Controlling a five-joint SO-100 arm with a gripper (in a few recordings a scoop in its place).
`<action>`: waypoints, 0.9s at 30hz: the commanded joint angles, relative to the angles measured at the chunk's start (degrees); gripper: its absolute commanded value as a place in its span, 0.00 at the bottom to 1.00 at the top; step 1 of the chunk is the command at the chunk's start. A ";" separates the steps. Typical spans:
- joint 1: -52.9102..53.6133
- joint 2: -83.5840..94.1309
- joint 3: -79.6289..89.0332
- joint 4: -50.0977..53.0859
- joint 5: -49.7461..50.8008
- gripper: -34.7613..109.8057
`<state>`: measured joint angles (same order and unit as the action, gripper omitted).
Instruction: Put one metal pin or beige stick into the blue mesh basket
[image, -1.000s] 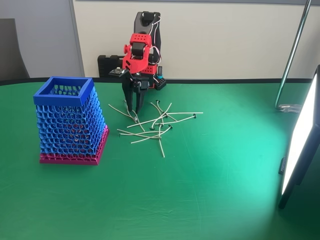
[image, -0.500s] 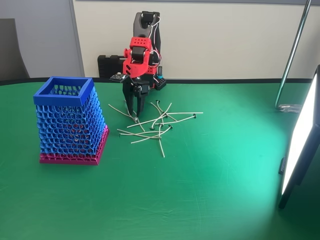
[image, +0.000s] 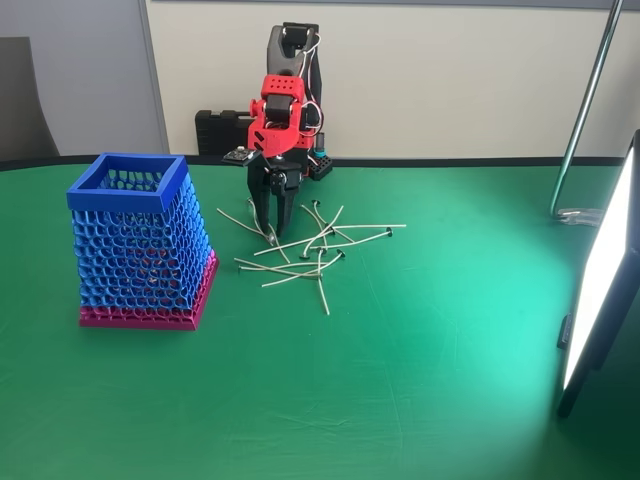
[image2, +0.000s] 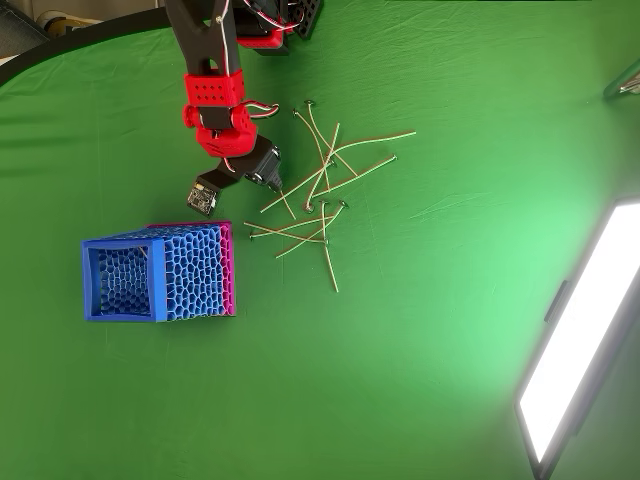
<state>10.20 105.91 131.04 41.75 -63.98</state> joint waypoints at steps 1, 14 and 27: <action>-0.79 -0.18 -2.37 -0.62 0.35 0.37; -1.32 -1.23 -1.41 -2.29 0.79 0.37; -1.76 -0.53 -0.35 -2.72 0.97 0.35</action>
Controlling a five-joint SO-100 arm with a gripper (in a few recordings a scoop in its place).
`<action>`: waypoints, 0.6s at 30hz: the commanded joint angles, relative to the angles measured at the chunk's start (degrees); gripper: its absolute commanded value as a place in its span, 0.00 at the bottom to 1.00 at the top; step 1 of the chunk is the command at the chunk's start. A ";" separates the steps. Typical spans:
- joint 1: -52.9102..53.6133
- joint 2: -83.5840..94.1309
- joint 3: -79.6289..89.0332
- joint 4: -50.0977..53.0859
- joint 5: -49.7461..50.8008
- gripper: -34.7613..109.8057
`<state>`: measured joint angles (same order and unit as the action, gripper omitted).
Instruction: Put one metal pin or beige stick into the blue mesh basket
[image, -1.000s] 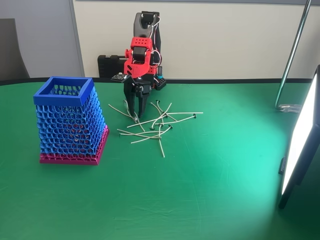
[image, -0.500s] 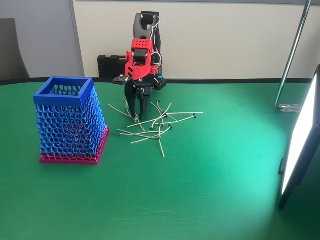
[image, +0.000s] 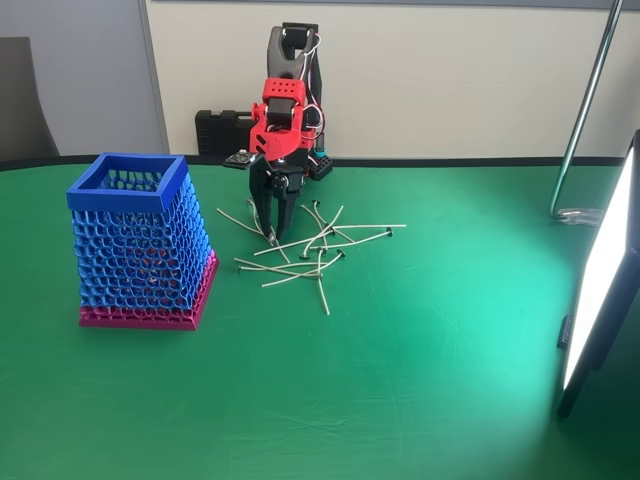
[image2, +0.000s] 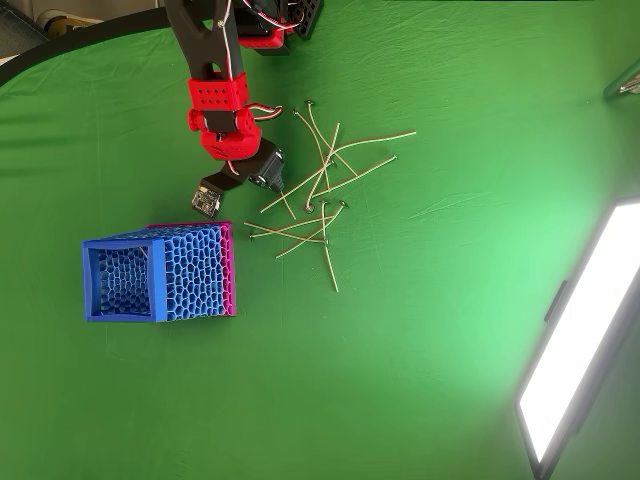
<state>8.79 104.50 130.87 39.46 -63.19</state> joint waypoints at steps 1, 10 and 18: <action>-0.35 0.97 0.00 -0.53 0.18 0.35; -0.70 1.14 0.79 -0.62 0.35 0.32; -0.70 0.97 0.79 -1.49 0.44 0.27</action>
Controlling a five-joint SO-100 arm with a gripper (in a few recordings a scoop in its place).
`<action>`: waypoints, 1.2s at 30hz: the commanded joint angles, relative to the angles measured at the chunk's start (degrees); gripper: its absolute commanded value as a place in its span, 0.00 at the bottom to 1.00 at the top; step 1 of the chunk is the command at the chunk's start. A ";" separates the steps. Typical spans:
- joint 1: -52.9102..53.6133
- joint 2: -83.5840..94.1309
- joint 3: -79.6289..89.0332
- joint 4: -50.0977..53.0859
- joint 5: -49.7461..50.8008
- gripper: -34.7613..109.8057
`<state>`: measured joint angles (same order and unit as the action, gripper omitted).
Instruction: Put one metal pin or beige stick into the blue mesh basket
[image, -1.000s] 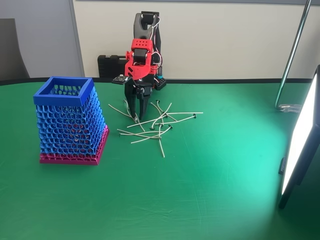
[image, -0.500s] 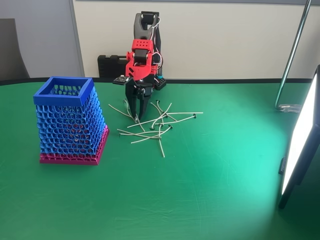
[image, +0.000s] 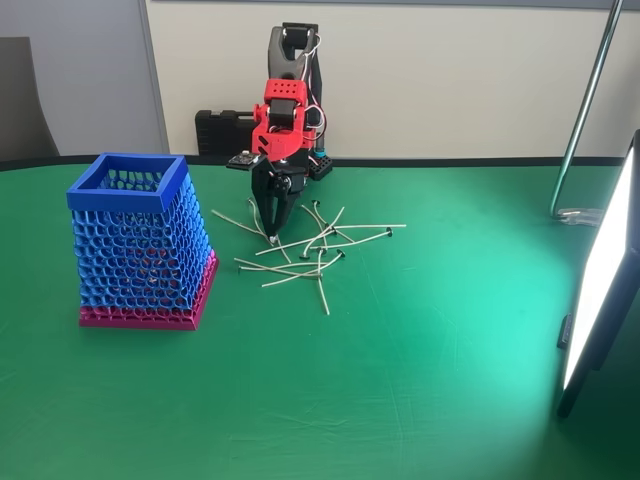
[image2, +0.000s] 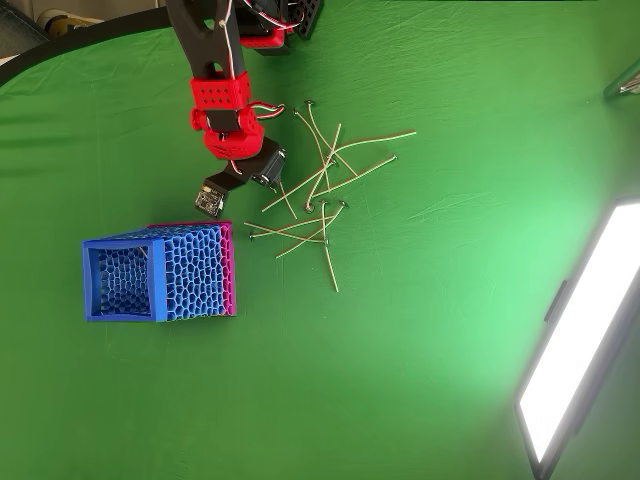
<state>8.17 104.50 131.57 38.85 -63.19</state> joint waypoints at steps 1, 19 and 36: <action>-0.18 0.97 0.09 -1.23 0.53 0.25; -0.70 3.25 -5.62 6.15 5.10 0.25; -2.64 7.47 -23.64 24.87 13.80 0.25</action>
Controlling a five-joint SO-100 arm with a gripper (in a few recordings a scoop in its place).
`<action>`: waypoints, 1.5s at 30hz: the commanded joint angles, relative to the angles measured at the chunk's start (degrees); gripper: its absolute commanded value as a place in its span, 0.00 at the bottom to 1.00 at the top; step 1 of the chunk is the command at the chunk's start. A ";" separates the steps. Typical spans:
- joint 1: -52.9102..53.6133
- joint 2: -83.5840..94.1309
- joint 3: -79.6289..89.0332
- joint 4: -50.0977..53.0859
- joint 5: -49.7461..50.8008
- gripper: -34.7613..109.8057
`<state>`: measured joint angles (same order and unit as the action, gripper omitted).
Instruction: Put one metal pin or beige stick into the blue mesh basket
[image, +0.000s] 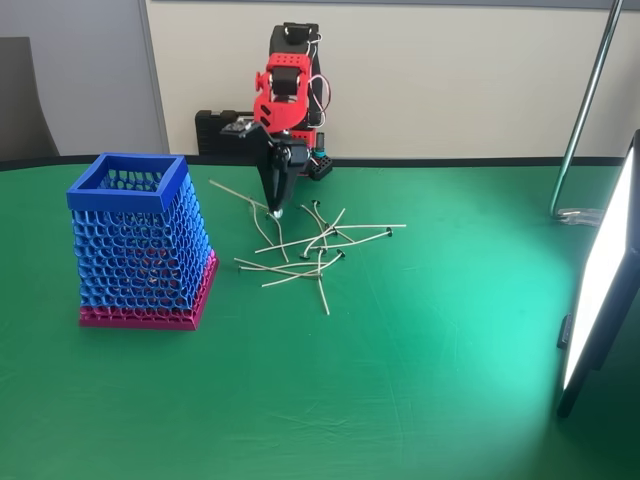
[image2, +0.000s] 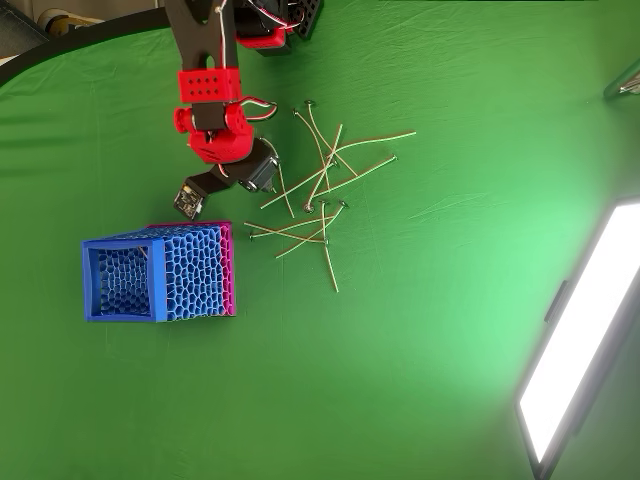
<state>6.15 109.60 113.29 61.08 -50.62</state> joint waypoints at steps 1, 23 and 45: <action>-0.62 2.55 -7.21 4.39 1.76 0.25; 7.73 3.96 -45.62 24.17 9.23 0.24; 24.79 -10.37 -67.76 19.16 12.66 0.24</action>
<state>29.44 100.81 48.16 82.53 -38.50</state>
